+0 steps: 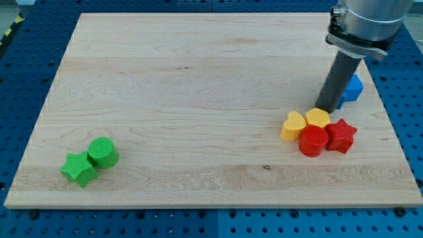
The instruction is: Push the yellow hexagon and yellow heart towards the bottom left
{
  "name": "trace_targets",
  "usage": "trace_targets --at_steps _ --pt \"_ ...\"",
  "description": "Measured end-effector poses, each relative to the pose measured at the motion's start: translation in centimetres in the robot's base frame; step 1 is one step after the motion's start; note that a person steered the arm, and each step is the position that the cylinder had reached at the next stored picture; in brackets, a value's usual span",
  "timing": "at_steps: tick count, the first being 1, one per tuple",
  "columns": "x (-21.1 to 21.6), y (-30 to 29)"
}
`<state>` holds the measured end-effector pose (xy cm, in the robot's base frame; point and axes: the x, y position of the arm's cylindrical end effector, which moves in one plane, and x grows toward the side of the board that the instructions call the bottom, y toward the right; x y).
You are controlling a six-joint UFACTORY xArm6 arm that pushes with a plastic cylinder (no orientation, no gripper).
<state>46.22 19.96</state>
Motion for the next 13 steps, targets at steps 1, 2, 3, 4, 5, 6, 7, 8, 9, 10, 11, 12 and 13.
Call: trace_targets --at_steps 1,2,3,4,5,6,7,8,9,10,11,12,13 --pt "0.0 0.9" --pt "0.3 0.8" --pt "2.4 0.8" --pt "3.3 0.4" --pt "3.3 0.3" --pt "3.3 0.3" --pt "3.3 -1.0" --pt "3.3 -5.1" --pt "3.3 -9.6" --pt "4.3 -12.8" --pt "6.3 -15.7" --pt "6.7 -19.4" --pt "6.7 -23.0"
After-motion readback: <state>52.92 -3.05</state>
